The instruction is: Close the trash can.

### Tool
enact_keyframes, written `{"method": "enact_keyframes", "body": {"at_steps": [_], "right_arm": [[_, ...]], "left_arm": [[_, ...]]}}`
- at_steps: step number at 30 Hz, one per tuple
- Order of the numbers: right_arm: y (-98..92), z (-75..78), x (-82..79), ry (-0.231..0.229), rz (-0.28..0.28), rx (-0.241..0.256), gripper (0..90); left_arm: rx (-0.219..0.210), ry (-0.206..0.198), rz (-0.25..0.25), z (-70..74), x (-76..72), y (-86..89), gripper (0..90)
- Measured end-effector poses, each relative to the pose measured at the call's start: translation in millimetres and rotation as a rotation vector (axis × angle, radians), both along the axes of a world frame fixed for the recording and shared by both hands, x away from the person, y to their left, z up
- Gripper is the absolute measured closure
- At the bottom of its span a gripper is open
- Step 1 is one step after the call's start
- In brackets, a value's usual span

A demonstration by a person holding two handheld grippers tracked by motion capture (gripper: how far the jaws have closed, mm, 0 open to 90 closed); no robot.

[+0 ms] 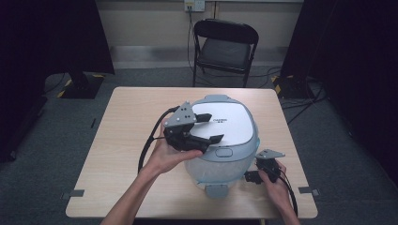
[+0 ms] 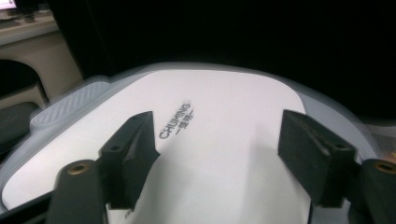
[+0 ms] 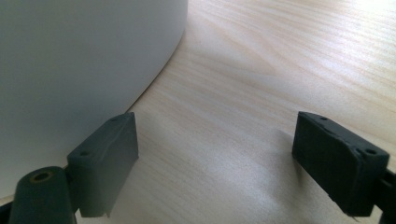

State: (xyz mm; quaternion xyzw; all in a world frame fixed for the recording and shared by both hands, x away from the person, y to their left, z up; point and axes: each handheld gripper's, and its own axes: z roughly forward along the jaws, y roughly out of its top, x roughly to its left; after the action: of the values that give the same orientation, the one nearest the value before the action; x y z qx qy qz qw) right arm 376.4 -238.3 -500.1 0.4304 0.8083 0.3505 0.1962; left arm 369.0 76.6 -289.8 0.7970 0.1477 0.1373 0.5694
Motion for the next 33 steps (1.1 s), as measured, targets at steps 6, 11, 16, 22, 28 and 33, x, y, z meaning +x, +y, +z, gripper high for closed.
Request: {"method": "enact_keyframes", "body": {"at_steps": [6,11,16,22,28,33], "right_arm": [[0.1,0.1,-0.1,0.000,-0.002,0.001,13.3],[0.1,0.2,-0.1,0.001,-0.002,0.001,13.4],[0.1,0.2,-0.1,0.001,-0.002,0.001,13.3],[0.1,0.2,-0.1,0.001,-0.002,0.001,13.3],[0.1,0.1,0.0,0.000,-0.001,0.001,13.3],[0.1,0.2,0.0,0.001,-0.002,0.001,13.4]], "left_arm": [[-0.013,0.001,0.004,-1.0,-0.6,1.5,30.3],[-0.046,0.021,-0.004,-2.9,1.4,3.2,28.8],[-0.088,0.047,0.020,-4.7,6.5,8.0,27.0],[-0.111,0.058,0.067,-3.8,9.9,20.8,23.2],[-0.144,0.063,0.112,-1.9,12.5,37.5,21.7],[-0.164,0.055,0.143,-0.6,12.3,48.7,22.1]]}}
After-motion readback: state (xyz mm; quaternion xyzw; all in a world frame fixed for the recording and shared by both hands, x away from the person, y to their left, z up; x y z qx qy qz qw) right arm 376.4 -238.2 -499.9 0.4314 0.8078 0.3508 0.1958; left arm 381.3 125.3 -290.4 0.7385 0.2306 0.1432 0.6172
